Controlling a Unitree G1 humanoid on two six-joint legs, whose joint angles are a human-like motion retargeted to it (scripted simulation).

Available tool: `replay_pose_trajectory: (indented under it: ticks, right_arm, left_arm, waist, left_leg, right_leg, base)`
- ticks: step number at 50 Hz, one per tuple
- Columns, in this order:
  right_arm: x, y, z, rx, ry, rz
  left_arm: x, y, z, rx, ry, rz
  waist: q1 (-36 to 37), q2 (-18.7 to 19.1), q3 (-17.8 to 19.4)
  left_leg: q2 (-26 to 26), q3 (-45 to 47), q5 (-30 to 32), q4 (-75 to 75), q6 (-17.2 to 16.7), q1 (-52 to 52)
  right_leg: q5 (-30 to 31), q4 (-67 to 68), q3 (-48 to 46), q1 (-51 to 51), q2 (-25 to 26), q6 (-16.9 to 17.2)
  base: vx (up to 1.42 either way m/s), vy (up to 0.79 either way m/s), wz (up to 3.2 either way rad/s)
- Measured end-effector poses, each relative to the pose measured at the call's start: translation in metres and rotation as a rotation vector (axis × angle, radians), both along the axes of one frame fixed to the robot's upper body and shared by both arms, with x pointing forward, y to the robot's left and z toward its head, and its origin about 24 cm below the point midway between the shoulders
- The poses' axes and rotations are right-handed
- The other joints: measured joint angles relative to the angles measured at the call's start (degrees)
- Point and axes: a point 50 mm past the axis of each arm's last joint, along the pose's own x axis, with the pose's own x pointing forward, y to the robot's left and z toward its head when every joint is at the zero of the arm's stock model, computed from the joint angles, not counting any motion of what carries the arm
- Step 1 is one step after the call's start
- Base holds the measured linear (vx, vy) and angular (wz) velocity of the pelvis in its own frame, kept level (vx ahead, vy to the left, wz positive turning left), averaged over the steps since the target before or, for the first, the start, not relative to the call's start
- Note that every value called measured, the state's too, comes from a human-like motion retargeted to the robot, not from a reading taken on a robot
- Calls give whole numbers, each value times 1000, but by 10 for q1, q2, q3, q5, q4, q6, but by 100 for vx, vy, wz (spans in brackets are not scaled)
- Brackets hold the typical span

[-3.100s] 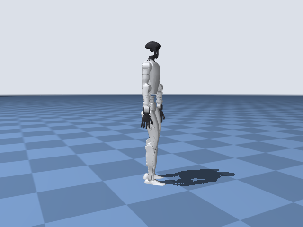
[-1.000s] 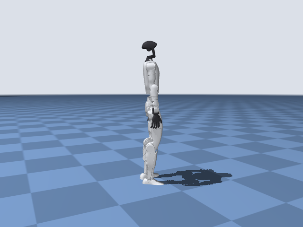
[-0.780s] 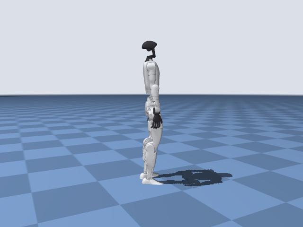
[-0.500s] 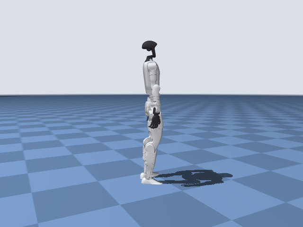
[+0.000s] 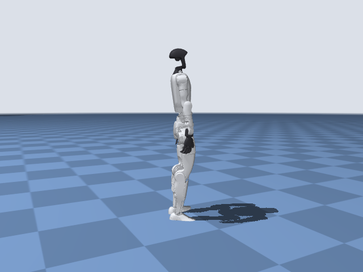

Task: In place motions

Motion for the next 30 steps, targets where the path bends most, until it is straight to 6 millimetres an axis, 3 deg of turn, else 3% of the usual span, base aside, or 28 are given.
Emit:
replay_pose_trajectory:
  ticks: [30]
  right_arm:
    - [-6,-9,1,-60,13,54]
  left_arm:
    - [-1,2,0,9,6,-18]
  waist:
    - [-3,-5,12]
  left_leg:
    - [-2,3,-9,6,4,-1]
  right_leg:
    - [12,5,0,0,-9,2]
  base:
    - [0,0,0]
